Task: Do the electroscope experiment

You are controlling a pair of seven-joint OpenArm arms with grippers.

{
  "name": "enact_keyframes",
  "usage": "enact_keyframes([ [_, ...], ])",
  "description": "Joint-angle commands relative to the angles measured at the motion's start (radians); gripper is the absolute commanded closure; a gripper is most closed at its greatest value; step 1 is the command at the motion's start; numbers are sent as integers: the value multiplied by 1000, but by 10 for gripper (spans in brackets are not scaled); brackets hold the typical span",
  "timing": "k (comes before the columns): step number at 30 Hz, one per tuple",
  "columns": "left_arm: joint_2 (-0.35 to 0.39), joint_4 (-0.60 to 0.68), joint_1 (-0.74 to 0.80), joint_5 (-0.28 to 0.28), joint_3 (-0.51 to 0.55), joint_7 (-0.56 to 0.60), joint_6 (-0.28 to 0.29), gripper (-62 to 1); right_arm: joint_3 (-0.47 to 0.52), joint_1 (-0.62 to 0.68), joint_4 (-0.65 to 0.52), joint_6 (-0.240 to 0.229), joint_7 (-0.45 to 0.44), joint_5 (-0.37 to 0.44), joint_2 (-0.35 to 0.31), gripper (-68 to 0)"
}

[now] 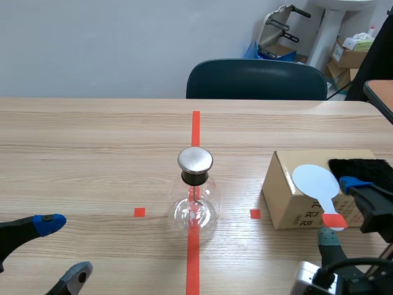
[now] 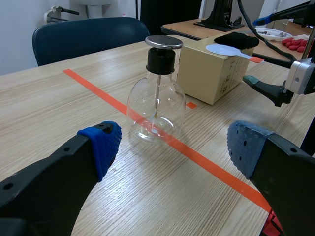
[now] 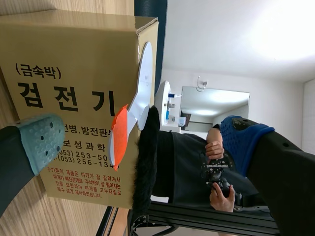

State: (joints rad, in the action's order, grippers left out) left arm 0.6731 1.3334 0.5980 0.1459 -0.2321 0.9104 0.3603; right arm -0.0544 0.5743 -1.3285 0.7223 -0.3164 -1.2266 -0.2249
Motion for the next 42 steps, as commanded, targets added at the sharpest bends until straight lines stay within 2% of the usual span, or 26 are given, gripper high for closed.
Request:
enact_keyframes([
  [1,-5,23,-3,6,2,16,-2,-470,3,-7,-16,51,3,4,-14,-679],
  [6,-5,23,-3,7,2,17,-11,-470,3,-6,-16,51,3,3,-13,-679],
  [12,-13,23,-18,19,3,13,-57,-470,3,-6,-16,51,3,3,-14,-679],
  [17,-37,23,-53,59,27,0,-89,-469,3,-3,-16,51,3,5,-14,-679],
  [20,-63,23,-86,83,67,-47,-89,-470,3,18,-22,47,-10,57,-16,-679],
  [25,-130,23,-152,124,161,-157,-88,-470,3,124,-84,-37,-50,142,-30,-679],
  [28,-171,23,-186,151,230,-230,-88,-470,3,212,-162,-100,-96,239,-56,-679],
  [31,-191,24,-200,172,294,-288,-84,-470,5,296,-268,-180,-143,390,-100,-679],
  [33,-187,33,-191,196,318,-289,-81,-470,19,336,-343,-272,-165,499,-129,-679],
  [37,-172,80,-129,196,343,-320,-74,-475,91,354,-481,-508,-184,796,-183,-679],
  [42,-138,187,25,196,343,-326,-73,-508,222,309,-604,-813,-183,1163,-247,-679],
])
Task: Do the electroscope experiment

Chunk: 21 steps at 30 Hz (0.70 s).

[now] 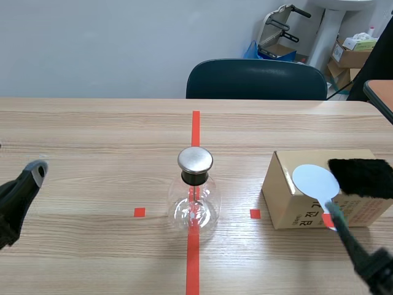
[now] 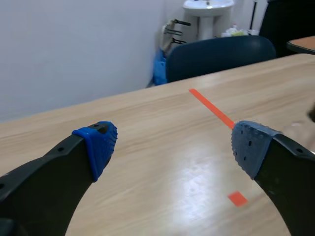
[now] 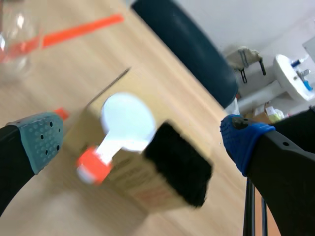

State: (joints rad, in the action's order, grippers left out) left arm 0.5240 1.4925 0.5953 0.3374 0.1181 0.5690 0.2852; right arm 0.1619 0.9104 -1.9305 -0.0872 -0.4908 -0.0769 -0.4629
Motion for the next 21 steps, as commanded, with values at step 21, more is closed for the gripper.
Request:
enact_keyframes([
  [21,47,197,374,11,53,70,3,-508,-145,-363,-62,-241,299,400,-95,-679],
])
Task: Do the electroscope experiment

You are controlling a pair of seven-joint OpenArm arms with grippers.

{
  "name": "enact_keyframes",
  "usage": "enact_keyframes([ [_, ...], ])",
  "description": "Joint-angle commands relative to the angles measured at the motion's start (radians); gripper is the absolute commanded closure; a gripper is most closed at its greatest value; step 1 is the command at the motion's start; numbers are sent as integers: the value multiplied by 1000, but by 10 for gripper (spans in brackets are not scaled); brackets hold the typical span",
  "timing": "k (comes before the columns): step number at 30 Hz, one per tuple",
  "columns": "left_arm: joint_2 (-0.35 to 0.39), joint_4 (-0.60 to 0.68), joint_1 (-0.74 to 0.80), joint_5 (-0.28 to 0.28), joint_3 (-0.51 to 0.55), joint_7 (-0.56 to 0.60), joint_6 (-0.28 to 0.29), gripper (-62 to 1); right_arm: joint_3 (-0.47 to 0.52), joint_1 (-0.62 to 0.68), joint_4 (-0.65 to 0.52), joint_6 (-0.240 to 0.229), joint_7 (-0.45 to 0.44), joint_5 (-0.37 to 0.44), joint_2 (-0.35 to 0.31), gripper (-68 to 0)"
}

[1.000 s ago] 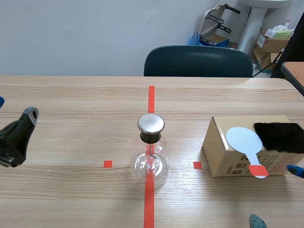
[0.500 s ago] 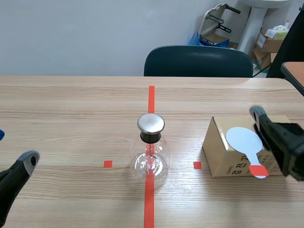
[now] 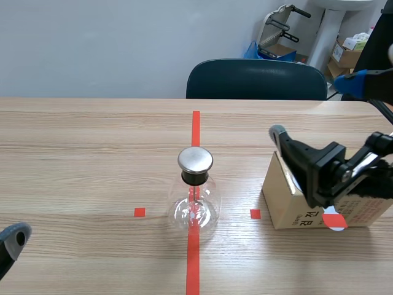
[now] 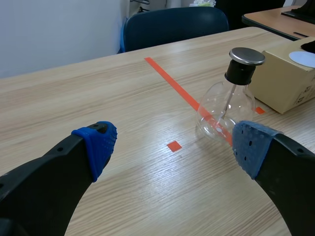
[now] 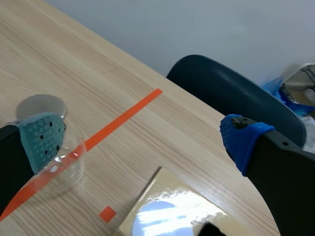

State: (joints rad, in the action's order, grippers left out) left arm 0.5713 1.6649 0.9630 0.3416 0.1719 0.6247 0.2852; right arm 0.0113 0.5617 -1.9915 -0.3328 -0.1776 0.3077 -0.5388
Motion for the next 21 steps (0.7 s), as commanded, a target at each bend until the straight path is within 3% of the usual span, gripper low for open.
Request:
enact_keyframes([
  [1,0,27,10,6,0,14,6,-508,-10,-23,-1,4,-11,17,-24,-679],
  [7,-3,27,15,-10,0,13,6,-508,-57,-50,-1,3,-12,68,-26,-679],
  [21,-3,26,14,-12,34,6,-6,-507,-58,-49,-1,3,-4,71,5,-679],
])
